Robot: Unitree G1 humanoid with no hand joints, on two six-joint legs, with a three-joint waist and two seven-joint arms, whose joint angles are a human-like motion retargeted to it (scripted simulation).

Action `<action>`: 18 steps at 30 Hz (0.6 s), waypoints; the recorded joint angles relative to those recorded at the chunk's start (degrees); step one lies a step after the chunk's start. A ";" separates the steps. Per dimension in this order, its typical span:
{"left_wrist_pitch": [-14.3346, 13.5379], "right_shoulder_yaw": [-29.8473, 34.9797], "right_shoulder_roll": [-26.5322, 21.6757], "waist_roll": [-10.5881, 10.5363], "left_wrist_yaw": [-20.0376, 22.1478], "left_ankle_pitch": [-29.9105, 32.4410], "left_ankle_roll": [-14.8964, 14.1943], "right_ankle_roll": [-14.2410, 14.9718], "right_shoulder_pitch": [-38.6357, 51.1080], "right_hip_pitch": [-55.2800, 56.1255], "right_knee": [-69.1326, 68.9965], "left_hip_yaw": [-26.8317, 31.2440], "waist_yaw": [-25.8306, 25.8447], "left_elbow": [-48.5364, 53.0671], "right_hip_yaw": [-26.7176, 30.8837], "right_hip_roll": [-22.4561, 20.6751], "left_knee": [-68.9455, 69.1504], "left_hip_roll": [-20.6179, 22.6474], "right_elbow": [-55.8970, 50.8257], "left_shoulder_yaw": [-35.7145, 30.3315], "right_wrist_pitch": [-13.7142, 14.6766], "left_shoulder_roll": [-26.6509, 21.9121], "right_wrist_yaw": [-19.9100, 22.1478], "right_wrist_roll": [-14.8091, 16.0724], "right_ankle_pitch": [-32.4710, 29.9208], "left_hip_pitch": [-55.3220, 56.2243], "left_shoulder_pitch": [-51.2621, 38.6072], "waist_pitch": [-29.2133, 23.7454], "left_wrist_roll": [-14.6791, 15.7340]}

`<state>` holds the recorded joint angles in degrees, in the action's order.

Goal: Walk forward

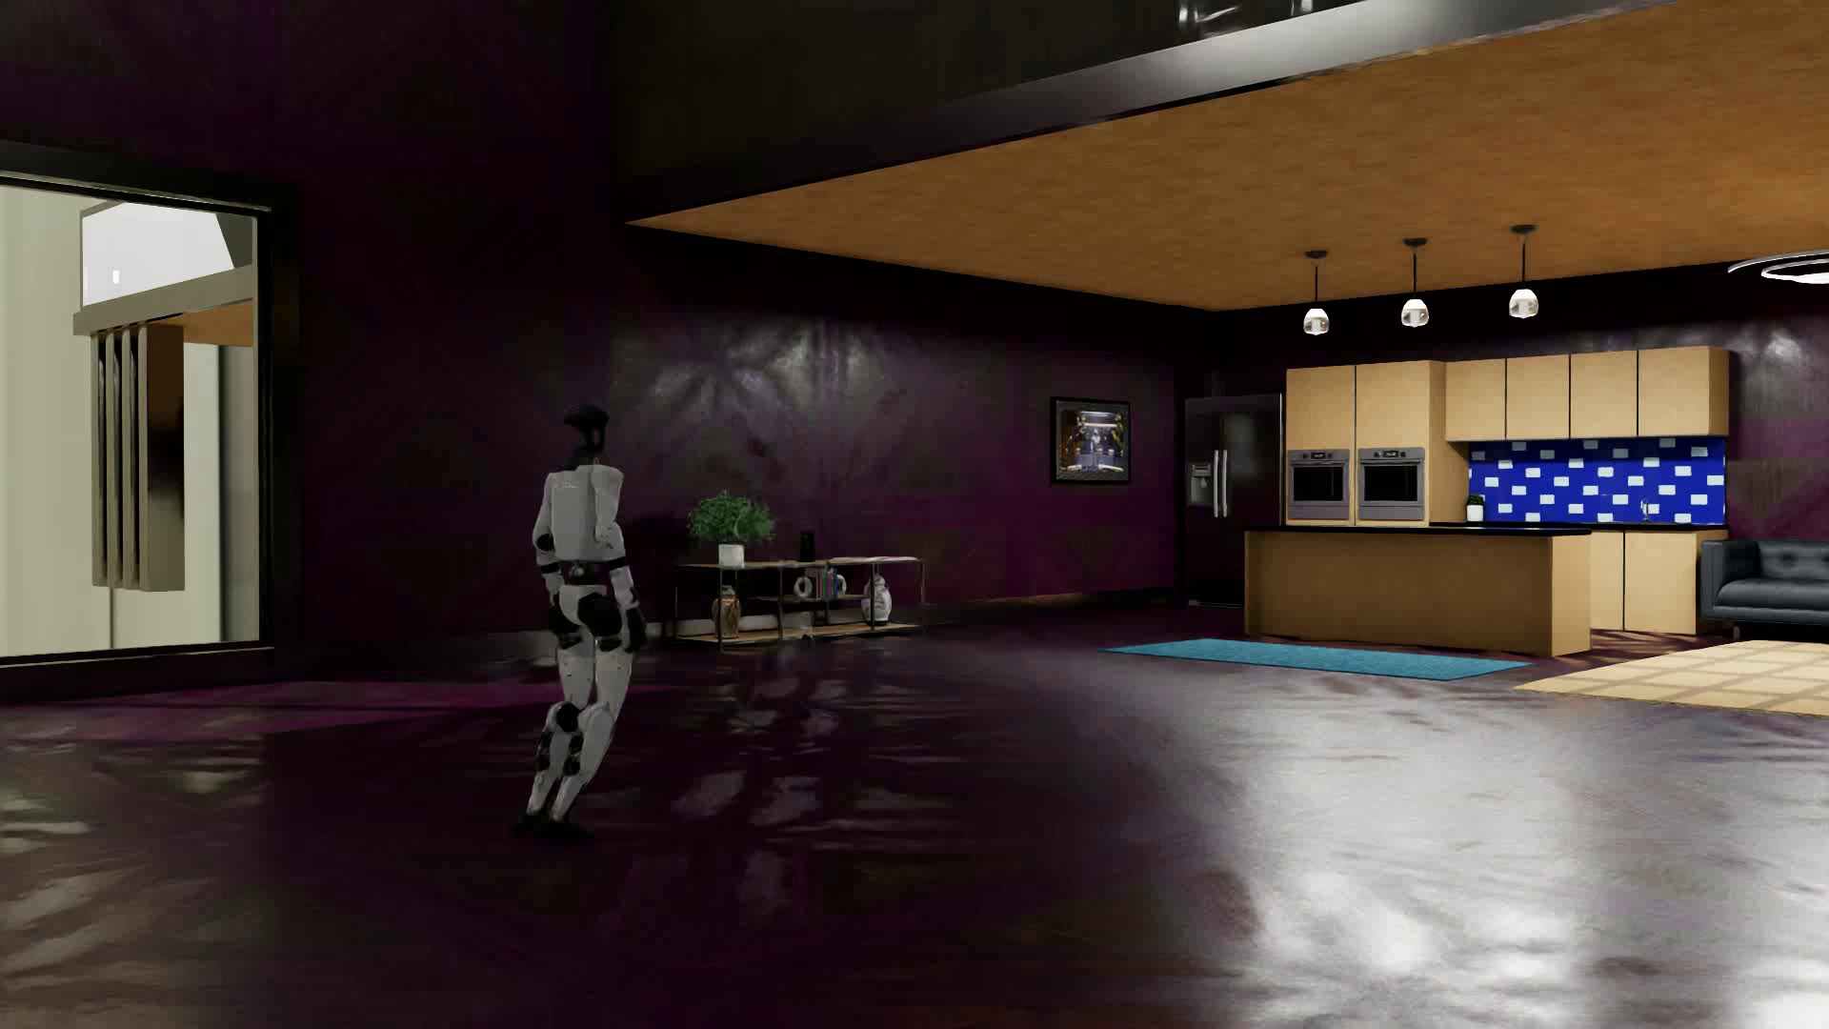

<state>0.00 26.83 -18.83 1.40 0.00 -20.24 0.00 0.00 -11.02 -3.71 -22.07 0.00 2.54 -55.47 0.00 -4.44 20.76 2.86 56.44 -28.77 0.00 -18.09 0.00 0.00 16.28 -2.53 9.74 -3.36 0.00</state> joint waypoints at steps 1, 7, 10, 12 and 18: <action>0.00 -0.28 -0.05 0.03 0.00 -0.16 0.00 0.00 -0.35 0.10 -0.18 0.00 -0.19 -0.37 0.00 0.09 -0.04 0.12 -0.25 -0.09 0.00 -0.08 0.00 0.00 0.51 -0.04 0.35 0.10 0.00; 0.00 -2.62 -0.99 -0.06 0.00 0.45 0.00 0.00 -2.48 8.75 -15.46 0.00 1.90 -3.27 0.00 0.43 0.61 1.63 -1.84 -2.22 0.00 -0.47 0.00 0.00 -3.58 -0.47 1.64 -1.36 0.00; 0.00 -3.47 -1.07 0.12 0.00 -0.79 0.00 0.00 -3.44 21.66 -38.20 0.00 4.26 -2.54 0.00 1.33 1.52 2.01 -1.05 -1.93 0.00 -0.83 0.00 0.00 -11.36 -2.27 1.77 -3.52 0.00; 0.00 -3.75 -0.70 0.35 0.00 -1.54 0.00 0.00 -5.28 28.37 -44.56 0.00 6.67 -2.04 0.00 1.94 1.70 1.85 -0.36 -1.18 0.00 -1.36 0.00 0.00 -8.43 -3.55 1.34 -4.52 0.00; 0.00 3.07 0.62 -0.12 0.00 -1.58 0.00 0.00 -10.78 30.66 -9.11 0.00 8.78 1.94 0.00 2.06 1.59 0.71 7.06 2.09 0.00 -2.24 0.00 0.00 -7.24 -7.49 -0.98 -5.01 0.00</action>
<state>0.00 29.90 -18.21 1.28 0.00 -21.82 0.00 0.00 -21.80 26.95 -31.18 0.00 11.31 -53.54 0.00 -2.39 22.35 3.57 63.50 -26.69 0.00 -20.33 0.00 0.00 9.04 -10.01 8.76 -8.37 0.00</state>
